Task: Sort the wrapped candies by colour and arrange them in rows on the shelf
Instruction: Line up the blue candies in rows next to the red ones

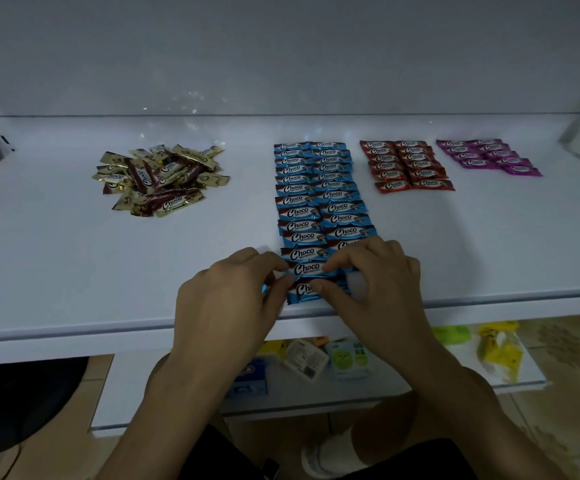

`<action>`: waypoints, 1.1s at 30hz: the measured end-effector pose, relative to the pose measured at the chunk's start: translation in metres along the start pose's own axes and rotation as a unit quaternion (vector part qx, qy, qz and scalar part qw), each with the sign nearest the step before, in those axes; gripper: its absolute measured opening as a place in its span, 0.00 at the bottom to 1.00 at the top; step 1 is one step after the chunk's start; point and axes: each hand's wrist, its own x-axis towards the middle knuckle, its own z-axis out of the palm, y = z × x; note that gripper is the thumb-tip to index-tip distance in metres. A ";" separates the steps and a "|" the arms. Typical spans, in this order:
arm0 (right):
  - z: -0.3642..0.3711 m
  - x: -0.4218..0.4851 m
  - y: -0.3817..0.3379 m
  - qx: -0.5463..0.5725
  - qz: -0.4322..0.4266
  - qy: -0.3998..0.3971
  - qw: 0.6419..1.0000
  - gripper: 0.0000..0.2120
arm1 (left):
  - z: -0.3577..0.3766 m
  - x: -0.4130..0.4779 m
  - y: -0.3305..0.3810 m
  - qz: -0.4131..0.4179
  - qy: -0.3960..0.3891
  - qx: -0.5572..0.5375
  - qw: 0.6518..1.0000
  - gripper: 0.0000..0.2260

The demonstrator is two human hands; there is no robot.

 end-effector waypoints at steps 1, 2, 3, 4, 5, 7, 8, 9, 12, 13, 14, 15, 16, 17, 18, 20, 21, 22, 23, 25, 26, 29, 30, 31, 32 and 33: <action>0.000 0.000 0.000 0.009 0.005 0.001 1.000 0.14 | -0.001 0.001 0.000 -0.006 0.006 -0.005 1.000 0.09; 0.000 0.000 0.000 0.019 0.009 0.002 1.000 0.13 | -0.003 0.002 0.000 -0.011 0.014 -0.014 1.000 0.09; 0.000 0.001 0.000 0.029 0.014 0.006 0.999 0.12 | -0.005 0.003 0.003 -0.021 0.022 -0.036 0.999 0.09; -0.002 0.001 -0.001 0.042 0.019 0.013 0.999 0.12 | -0.008 0.005 0.007 -0.042 0.027 -0.089 0.995 0.08; -0.004 0.002 -0.002 0.060 0.023 0.026 0.998 0.12 | -0.011 0.008 0.013 -0.078 0.030 -0.183 0.980 0.06; -0.012 0.001 -0.008 0.126 0.018 0.059 0.990 0.11 | -0.017 0.019 0.028 -0.208 0.029 -0.453 0.866 0.04; -0.016 -0.001 -0.013 0.168 0.017 0.066 0.984 0.09 | -0.019 0.024 0.036 -0.285 0.020 -0.586 0.758 0.04; -0.019 -0.004 -0.020 0.211 0.020 0.062 0.975 0.07 | -0.019 0.028 0.043 -0.347 0.003 -0.692 0.633 0.04; -0.023 -0.019 -0.040 0.307 0.019 0.033 0.951 0.09 | -0.018 0.037 0.061 -0.426 -0.015 -0.829 0.362 0.07; -0.022 -0.023 -0.044 0.304 0.011 0.031 0.952 0.14 | -0.016 0.038 0.065 -0.432 -0.022 -0.832 0.348 0.10; -0.021 -0.026 -0.044 0.295 0.005 0.035 0.955 0.19 | -0.015 0.038 0.068 -0.438 -0.032 -0.827 0.351 0.12; -0.021 -0.027 -0.043 0.288 0.004 0.041 0.957 0.21 | -0.014 0.037 0.070 -0.440 -0.040 -0.822 0.360 0.12; -0.021 -0.027 -0.042 0.282 0.004 0.045 0.958 0.22 | -0.012 0.036 0.071 -0.440 -0.052 -0.818 0.367 0.12; -0.022 -0.026 -0.041 0.267 -0.002 0.048 0.963 0.21 | -0.010 0.034 0.071 -0.438 -0.058 -0.816 0.372 0.13; -0.023 -0.024 -0.041 0.247 -0.010 0.048 0.968 0.19 | -0.008 0.032 0.072 -0.439 -0.062 -0.815 0.374 0.16; -0.026 -0.019 -0.041 0.237 -0.011 0.050 0.970 0.12 | -0.004 0.028 0.074 -0.437 -0.058 -0.813 0.380 0.18; -0.029 -0.015 -0.041 0.248 0.002 0.051 0.967 0.07 | -0.003 0.025 0.075 -0.427 -0.057 -0.819 0.378 0.19; -0.032 -0.011 -0.041 0.268 0.024 0.052 0.962 0.03 | -0.003 0.023 0.077 -0.414 -0.059 -0.826 0.378 0.22; -0.036 -0.008 -0.041 0.293 0.059 0.055 0.953 0.06 | -0.002 0.020 0.079 -0.394 -0.066 -0.830 0.389 0.24; -0.041 -0.002 -0.042 0.357 0.133 0.042 0.924 0.12 | 0.000 0.017 0.082 -0.363 -0.082 -0.814 0.447 0.23; -0.044 0.000 -0.043 0.386 0.159 0.031 0.908 0.12 | 0.001 0.017 0.083 -0.361 -0.081 -0.798 0.475 0.21; -0.046 0.002 -0.045 0.465 0.219 0.017 0.857 0.15 | 0.001 0.017 0.080 -0.365 -0.051 -0.787 0.494 0.18; -0.046 0.002 -0.044 0.489 0.239 0.021 0.839 0.16 | 0.000 0.016 0.077 -0.362 -0.040 -0.793 0.488 0.18; -0.047 0.001 -0.042 0.505 0.255 0.023 0.824 0.16 | 0.000 0.016 0.075 -0.359 -0.033 -0.793 0.491 0.18; -0.047 0.001 -0.041 0.514 0.268 0.020 0.814 0.17 | -0.001 0.016 0.073 -0.363 -0.029 -0.786 0.500 0.17; -0.048 0.000 -0.039 0.520 0.279 0.011 0.807 0.16 | 0.000 0.016 0.071 -0.371 -0.026 -0.776 0.510 0.16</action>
